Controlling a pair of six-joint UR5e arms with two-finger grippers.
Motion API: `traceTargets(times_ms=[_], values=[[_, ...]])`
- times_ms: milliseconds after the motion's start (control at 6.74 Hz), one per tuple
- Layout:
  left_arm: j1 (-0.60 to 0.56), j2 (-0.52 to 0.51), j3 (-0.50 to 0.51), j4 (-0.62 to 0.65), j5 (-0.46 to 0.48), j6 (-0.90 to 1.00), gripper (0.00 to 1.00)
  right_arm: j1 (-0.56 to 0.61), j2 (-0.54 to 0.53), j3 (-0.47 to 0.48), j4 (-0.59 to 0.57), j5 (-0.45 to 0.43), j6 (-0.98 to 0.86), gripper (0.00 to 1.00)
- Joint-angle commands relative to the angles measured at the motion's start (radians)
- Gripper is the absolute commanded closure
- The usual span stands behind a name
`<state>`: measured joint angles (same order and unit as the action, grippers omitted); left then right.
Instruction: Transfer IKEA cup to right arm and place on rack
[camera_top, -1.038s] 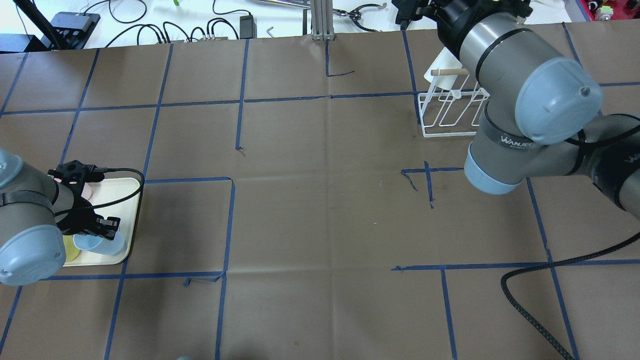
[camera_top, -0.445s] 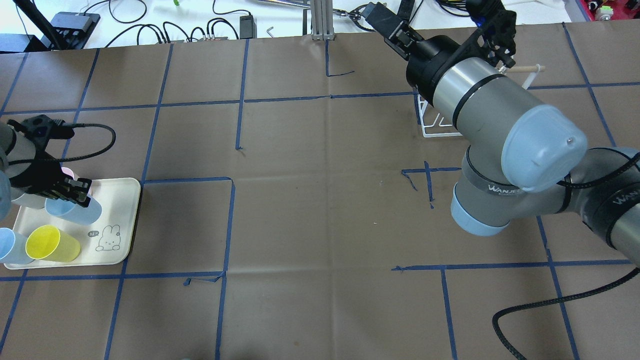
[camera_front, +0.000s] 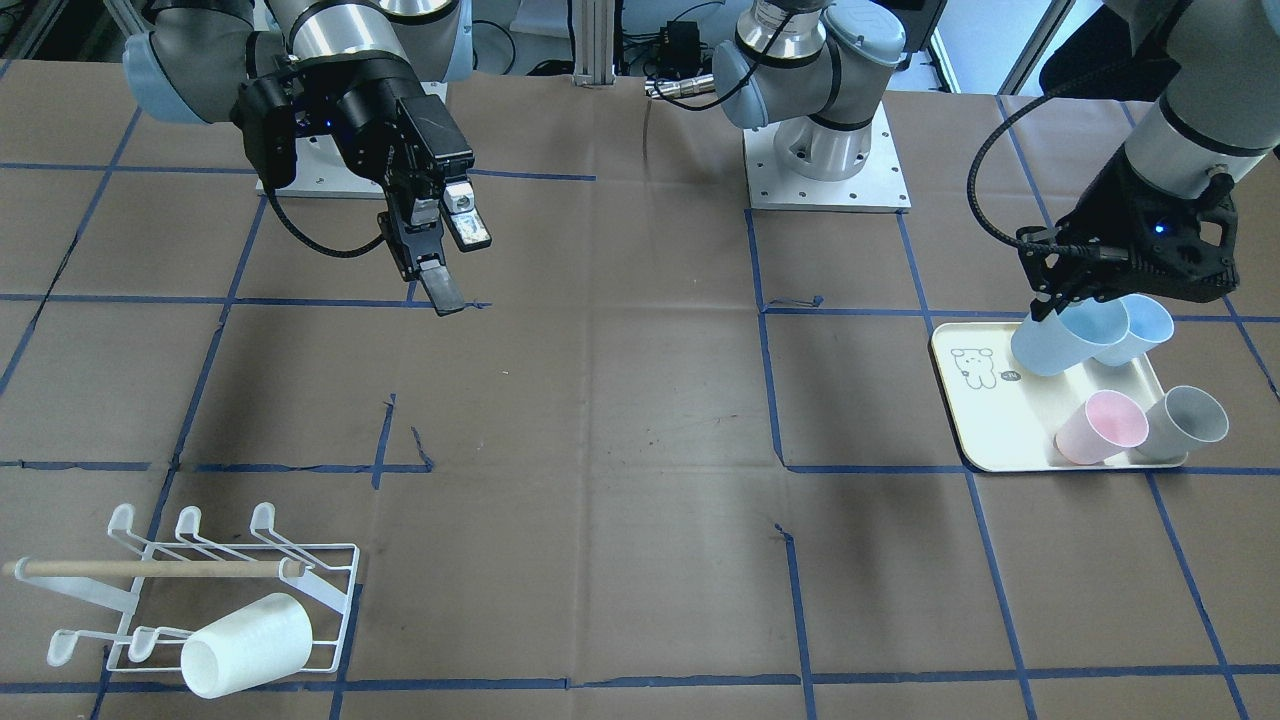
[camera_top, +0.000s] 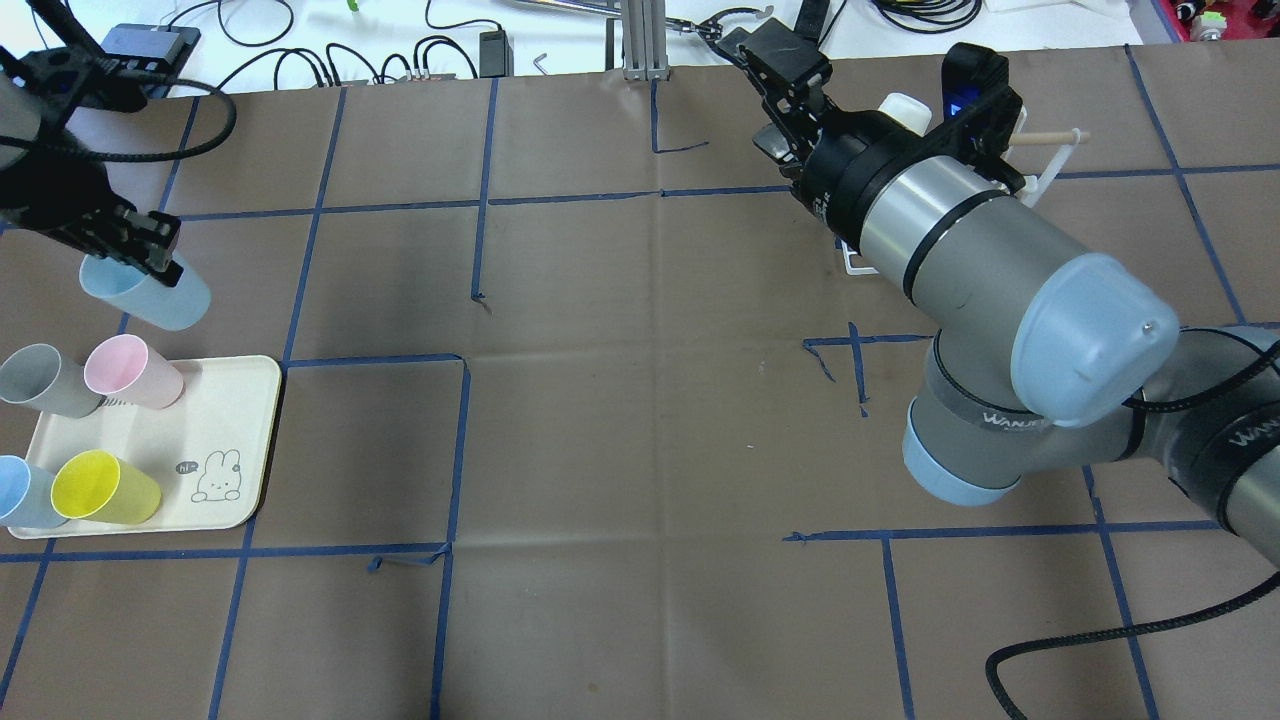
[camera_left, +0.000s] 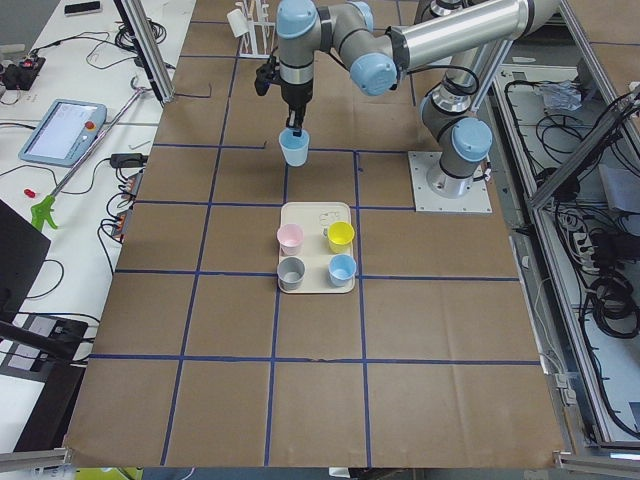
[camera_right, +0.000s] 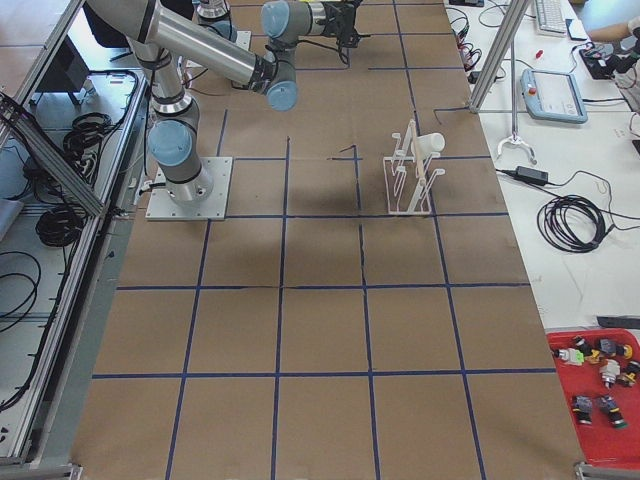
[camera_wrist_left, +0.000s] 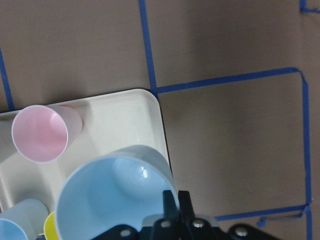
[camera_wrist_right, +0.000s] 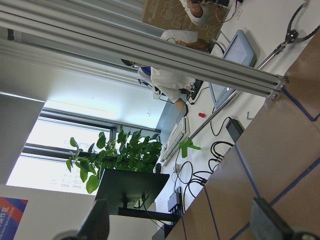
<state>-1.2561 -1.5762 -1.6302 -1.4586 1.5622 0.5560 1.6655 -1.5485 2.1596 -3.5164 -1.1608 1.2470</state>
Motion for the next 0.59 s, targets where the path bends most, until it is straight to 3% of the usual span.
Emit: traceTargets(times_ms=[0, 148, 445], values=[[-0.127, -0.050, 0.096, -0.020, -0.119, -0.088, 1.00, 0.000, -0.002, 0.016, -0.065, 0.015, 0.187, 0.00], [-0.170, -0.045, 0.084, -0.003, -0.263, -0.085, 1.00, 0.000, -0.002, 0.040, -0.067, 0.013, 0.283, 0.00], [-0.186, -0.030, 0.047, 0.157, -0.520, -0.056, 1.00, 0.000, 0.001, 0.059, -0.073, 0.000, 0.295, 0.00]])
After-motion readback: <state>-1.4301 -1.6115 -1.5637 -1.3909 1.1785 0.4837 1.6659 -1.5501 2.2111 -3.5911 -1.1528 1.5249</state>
